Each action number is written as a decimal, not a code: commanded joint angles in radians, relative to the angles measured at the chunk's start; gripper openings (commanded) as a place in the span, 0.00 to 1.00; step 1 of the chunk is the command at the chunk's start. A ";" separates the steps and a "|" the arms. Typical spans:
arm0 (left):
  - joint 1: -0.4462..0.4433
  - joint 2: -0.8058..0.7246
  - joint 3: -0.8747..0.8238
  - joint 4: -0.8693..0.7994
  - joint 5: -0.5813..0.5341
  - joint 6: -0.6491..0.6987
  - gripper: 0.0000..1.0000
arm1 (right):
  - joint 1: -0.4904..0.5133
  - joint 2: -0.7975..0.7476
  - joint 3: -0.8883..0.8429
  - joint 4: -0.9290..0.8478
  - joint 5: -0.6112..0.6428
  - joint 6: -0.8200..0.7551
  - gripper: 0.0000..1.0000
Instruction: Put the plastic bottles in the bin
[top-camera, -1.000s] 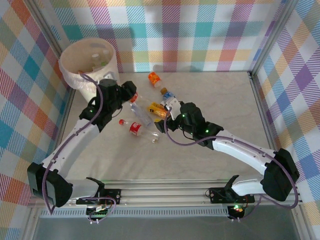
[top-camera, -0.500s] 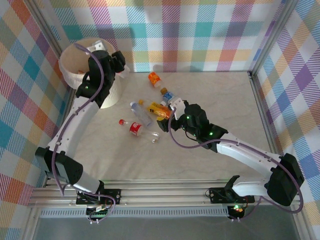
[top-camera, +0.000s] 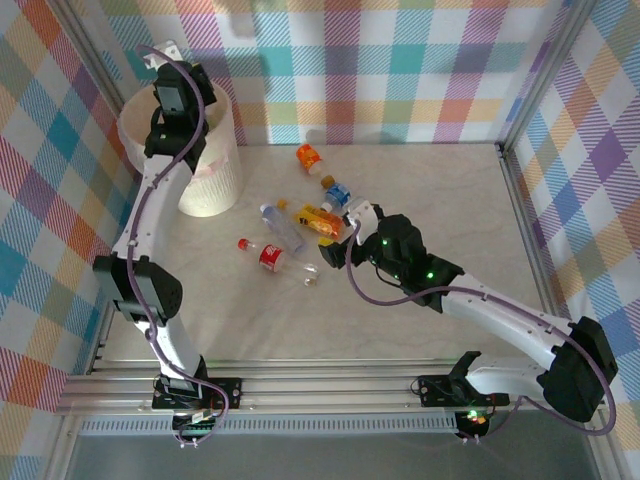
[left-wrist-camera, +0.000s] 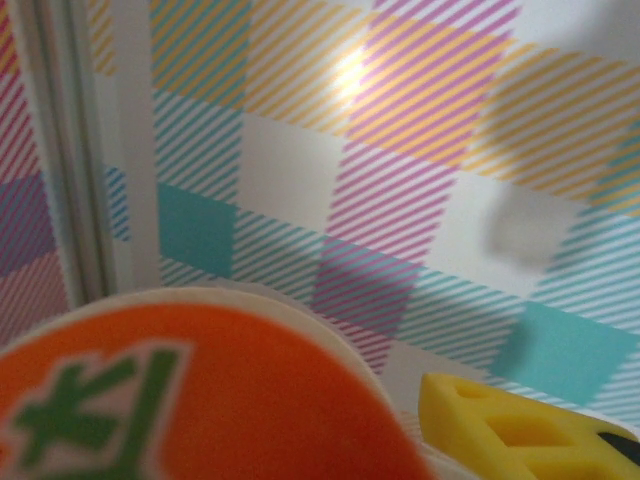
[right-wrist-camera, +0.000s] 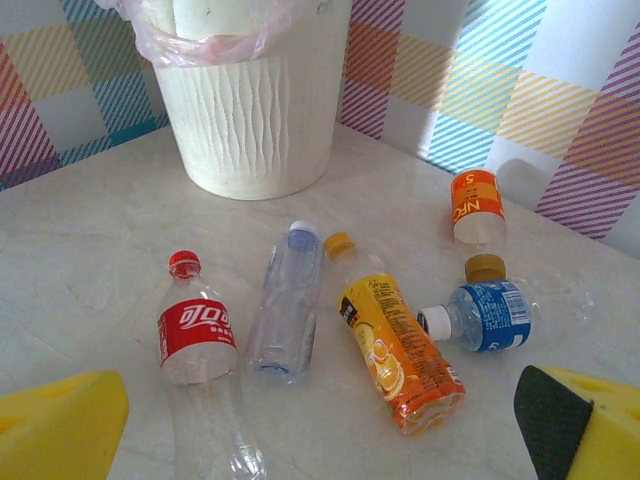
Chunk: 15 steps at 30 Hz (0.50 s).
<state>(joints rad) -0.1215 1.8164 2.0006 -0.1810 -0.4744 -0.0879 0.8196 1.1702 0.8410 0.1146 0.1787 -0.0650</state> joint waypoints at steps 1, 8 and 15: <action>0.039 0.035 0.043 0.019 -0.033 0.064 0.48 | 0.004 -0.035 -0.013 0.023 -0.017 -0.005 1.00; 0.090 0.095 0.041 0.030 -0.093 0.133 0.48 | 0.004 -0.052 -0.016 0.004 0.002 0.005 1.00; 0.151 0.121 0.019 -0.004 -0.173 0.135 0.49 | 0.004 -0.058 -0.028 -0.007 -0.002 -0.001 1.00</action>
<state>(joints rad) -0.0036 1.9331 2.0129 -0.1852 -0.5800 0.0242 0.8196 1.1301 0.8276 0.1085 0.1757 -0.0647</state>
